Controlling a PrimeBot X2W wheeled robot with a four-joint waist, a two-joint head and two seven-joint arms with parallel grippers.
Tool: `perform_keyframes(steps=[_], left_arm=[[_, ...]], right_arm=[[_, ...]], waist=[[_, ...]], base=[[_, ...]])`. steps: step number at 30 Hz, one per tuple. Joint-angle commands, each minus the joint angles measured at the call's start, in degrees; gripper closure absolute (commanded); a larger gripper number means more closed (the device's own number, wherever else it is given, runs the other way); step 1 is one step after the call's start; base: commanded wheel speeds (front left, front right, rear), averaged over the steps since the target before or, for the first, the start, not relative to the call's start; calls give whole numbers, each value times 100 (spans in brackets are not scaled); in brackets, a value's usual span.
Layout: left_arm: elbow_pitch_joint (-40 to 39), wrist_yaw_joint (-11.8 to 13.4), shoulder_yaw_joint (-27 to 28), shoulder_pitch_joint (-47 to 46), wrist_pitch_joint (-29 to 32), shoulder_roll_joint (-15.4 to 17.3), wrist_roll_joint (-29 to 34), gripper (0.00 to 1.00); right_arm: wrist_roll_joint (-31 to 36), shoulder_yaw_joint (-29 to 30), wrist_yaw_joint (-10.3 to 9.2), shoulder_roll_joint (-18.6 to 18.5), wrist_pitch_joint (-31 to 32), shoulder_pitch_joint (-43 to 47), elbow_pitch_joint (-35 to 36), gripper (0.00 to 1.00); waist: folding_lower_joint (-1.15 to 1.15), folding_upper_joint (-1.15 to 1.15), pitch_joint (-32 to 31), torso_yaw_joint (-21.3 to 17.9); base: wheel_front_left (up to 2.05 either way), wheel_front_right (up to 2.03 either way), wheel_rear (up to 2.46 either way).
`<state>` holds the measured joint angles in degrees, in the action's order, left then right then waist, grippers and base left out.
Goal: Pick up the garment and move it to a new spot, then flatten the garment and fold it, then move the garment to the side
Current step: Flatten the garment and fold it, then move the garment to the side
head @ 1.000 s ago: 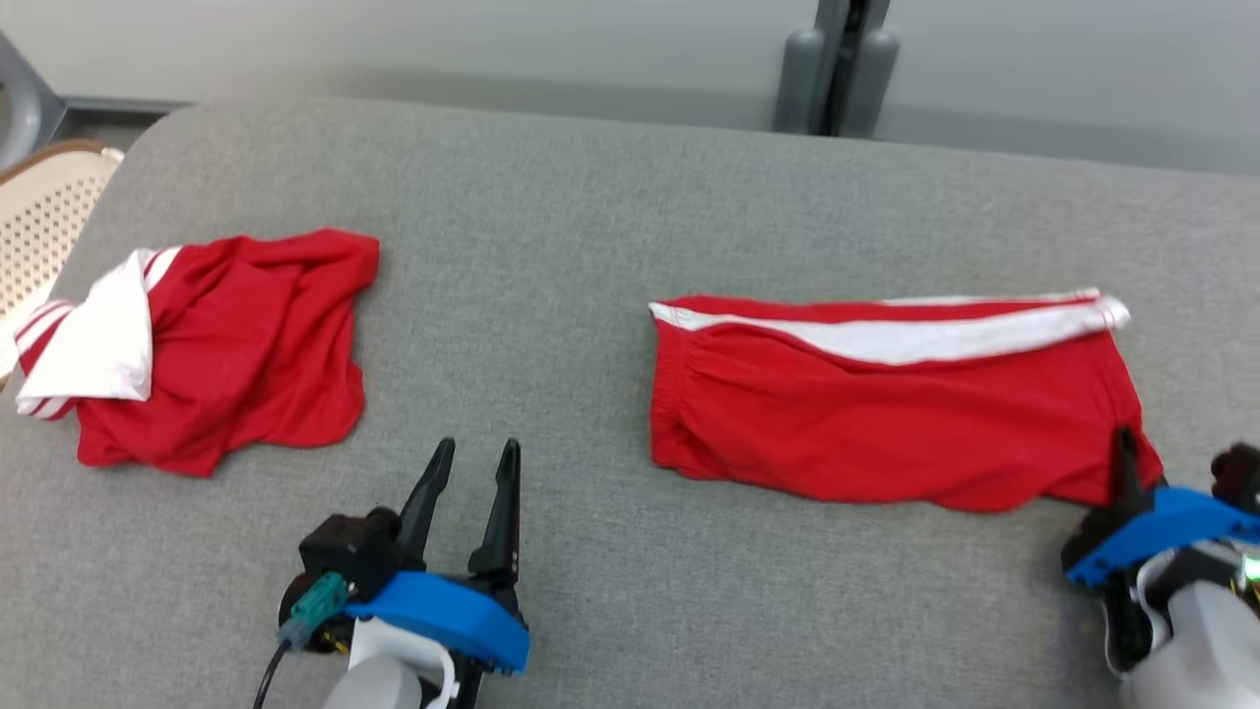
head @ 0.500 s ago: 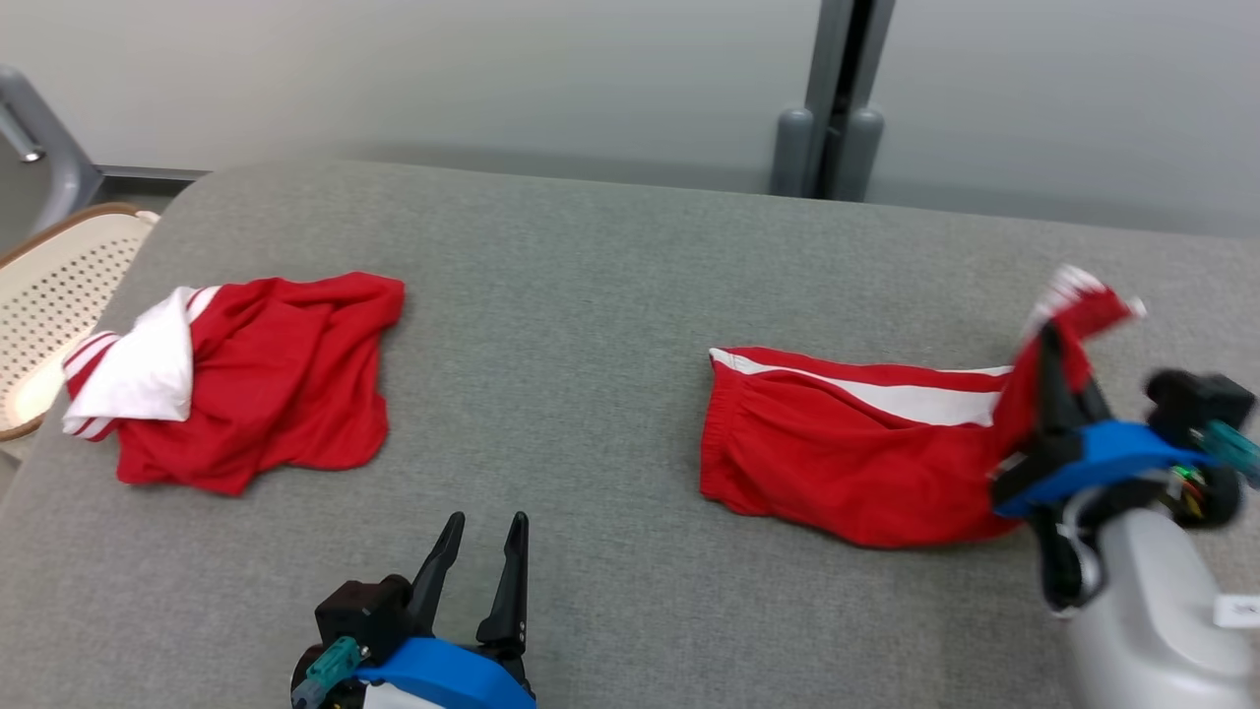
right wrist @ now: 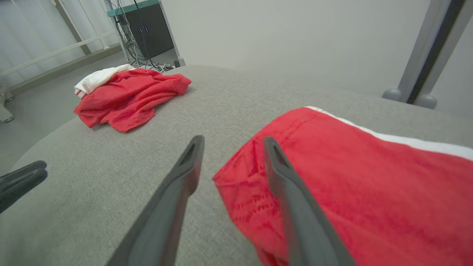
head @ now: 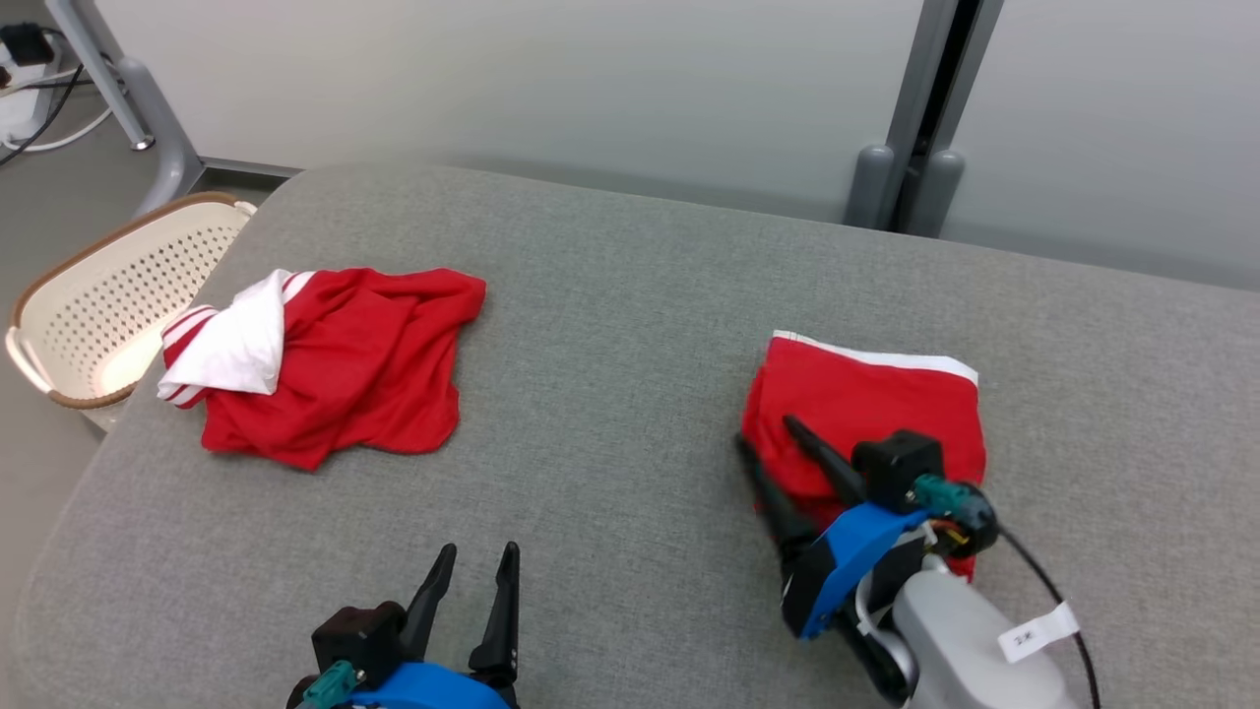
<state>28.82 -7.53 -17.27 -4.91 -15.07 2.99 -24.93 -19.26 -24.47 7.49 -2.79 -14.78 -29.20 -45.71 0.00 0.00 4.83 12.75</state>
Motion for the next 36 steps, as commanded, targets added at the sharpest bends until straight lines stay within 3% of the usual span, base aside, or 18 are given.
perform_keyframes(steps=[1, 5, 13, 21, 29, 36], left_arm=[[-2, 14, 85, 35, -16, 17, 54, 0], [-5, 14, 282, 105, -15, 45, 214, 0], [-234, 39, 759, 130, -15, 61, 1010, 0], [-481, 88, 865, 394, -15, 26, 1737, 0], [-542, 100, 757, 663, -15, -1, 1847, 0], [-574, 90, 616, 463, -15, -10, 1795, 0]], right_arm=[[-125, -168, 0, -24, -35, 140, 31, 0], [-178, -162, -1, -27, -45, 222, 254, 0], [640, 1437, 0, -21, -42, 992, 1283, 0], [954, 2427, 0, -18, -43, 1866, 1462, 0], [741, 2399, 0, -17, -44, 2258, 1202, 0], [673, 2291, 0, -18, -43, 1949, 1087, 0]], waist=[[0, 0, -29, -62], [0, 0, -102, -292], [0, 0, -271, -800], [0, 0, -414, -1068], [0, 0, -396, -1192], [0, 0, -223, -1101]], base=[[0, 0, 0], [0, 0, 0], [0, 0, 0], [0, 0, 0], [0, 0, 0], [0, 0, 0]])
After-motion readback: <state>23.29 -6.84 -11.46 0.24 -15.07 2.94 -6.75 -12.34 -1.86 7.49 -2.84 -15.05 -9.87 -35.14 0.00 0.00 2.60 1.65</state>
